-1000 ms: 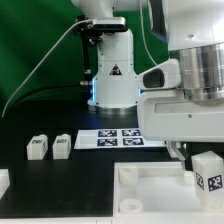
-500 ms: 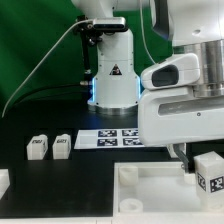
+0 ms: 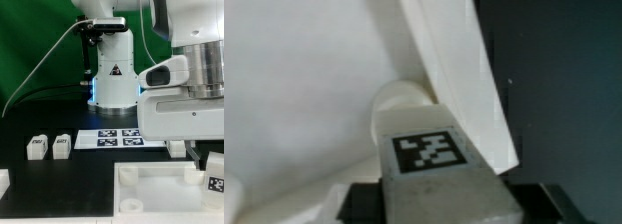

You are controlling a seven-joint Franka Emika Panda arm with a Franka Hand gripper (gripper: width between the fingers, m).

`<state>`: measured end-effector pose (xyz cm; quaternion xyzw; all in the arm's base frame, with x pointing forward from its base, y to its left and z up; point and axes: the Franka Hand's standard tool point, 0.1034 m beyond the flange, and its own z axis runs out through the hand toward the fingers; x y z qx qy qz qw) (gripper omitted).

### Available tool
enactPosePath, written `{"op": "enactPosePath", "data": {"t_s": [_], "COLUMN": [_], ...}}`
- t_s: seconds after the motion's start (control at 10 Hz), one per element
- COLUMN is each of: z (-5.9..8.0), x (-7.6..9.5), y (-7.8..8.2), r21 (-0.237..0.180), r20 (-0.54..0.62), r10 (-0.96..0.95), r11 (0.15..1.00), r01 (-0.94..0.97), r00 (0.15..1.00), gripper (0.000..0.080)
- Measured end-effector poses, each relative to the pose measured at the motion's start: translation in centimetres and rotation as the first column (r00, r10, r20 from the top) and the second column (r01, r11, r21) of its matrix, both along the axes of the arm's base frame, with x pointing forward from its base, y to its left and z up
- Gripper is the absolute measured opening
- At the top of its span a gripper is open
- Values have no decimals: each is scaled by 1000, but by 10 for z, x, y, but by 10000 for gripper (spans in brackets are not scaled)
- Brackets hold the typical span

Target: Assemble one leg

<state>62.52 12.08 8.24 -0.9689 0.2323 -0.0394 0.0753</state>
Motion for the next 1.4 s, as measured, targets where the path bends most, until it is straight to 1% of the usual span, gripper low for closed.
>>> {"op": "enactPosePath", "data": {"t_s": [0.1,0.2,0.3,0.4,0.6,0.7,0.8,0.9,1.0,1.1,1.2,1.3,1.4], "z": [0,-1,-2,-3,-4,-4,-4,-4,-4,-5,-7,-9,-9], "x": [0,0,0,-1,-2,-1,-1,-1,-1,-1,-3,-2,-2], "y": [0,-1,-1,-1,2,1,1,2,2,1,-3,-4,-4], "r21": [11,23,32,56,85,98,103,105,107,104,93,83,80], "r20": [-16,-36,-41,-71,-156,-185,-193,-185,-178,-163,-118,-92,-74], "r10": [-118,-272,-384,-533,-749,-790,-799,-779,-762,-725,-559,-412,-342], "r11": [993,962,922,842,639,577,561,590,614,662,817,904,934], "r01": [118,272,386,537,765,811,822,800,782,742,570,419,347], "r00": [993,962,922,843,644,584,569,599,623,669,821,906,937], "gripper": [314,314,314,314,314,313,313,413,413,549,618,618,644]}}
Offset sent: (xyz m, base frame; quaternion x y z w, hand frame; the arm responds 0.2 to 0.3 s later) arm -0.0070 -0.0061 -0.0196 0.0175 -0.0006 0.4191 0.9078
